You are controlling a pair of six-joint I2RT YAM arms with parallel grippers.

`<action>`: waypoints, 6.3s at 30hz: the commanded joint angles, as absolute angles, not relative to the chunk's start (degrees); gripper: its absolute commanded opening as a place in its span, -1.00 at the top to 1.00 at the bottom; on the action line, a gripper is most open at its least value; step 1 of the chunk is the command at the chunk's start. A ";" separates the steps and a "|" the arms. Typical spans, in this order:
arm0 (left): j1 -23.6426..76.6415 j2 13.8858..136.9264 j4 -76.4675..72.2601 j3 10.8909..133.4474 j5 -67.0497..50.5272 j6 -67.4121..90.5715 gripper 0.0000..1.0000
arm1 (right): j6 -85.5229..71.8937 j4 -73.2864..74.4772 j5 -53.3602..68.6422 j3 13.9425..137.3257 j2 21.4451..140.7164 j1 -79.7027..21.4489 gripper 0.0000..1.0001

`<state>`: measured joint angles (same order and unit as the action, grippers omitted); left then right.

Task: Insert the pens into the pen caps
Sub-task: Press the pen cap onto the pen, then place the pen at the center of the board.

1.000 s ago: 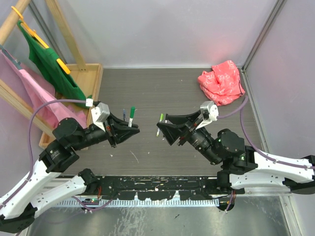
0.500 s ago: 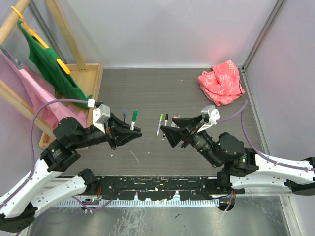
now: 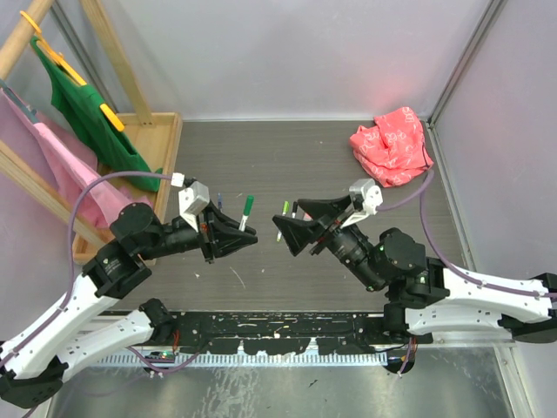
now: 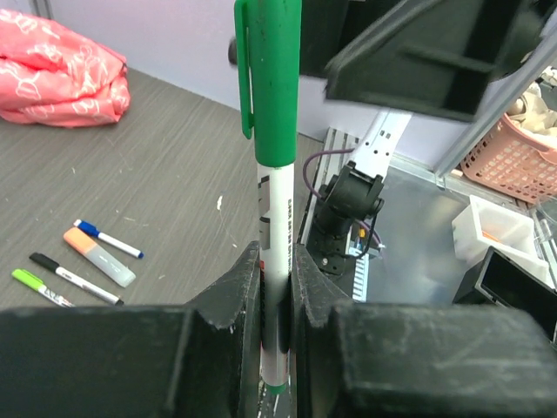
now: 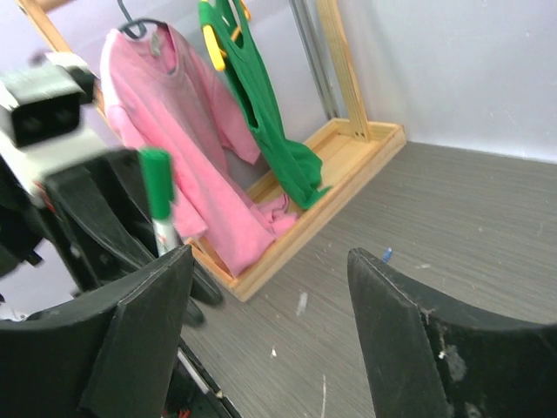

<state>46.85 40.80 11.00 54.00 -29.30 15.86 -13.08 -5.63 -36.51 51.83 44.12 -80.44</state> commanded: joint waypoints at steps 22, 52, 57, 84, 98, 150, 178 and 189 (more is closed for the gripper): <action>46.76 40.28 8.72 52.51 -32.33 17.60 1.00 | -19.81 -13.76 -35.38 67.44 59.46 -78.67 -0.09; 46.76 43.06 9.56 55.41 -25.72 18.30 1.00 | -25.50 -5.84 -30.78 65.74 61.35 -76.37 1.00; 46.76 43.15 9.03 55.93 -21.12 18.98 1.00 | -25.98 -1.44 -29.51 66.12 62.42 -76.38 1.00; 46.74 48.20 8.34 62.97 -13.88 16.83 1.00 | -36.43 3.33 -40.72 51.68 64.09 -88.22 1.00; 46.90 51.45 15.09 65.91 -20.58 14.97 1.00 | -19.35 0.26 -39.22 67.12 58.93 -81.14 0.55; 47.30 82.33 23.46 61.80 5.93 25.14 1.00 | -45.55 27.74 -41.19 37.31 36.32 -81.12 -0.98; 42.70 111.66 32.43 80.99 10.97 28.44 0.91 | -50.86 30.61 -40.87 36.42 35.30 -81.09 -0.98; 42.16 114.21 31.55 82.36 8.95 29.27 0.79 | -51.11 31.29 -40.96 36.13 34.72 -81.08 -0.98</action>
<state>42.46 113.78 32.16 80.31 9.30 28.01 -49.93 31.97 -39.92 35.75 35.62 -80.90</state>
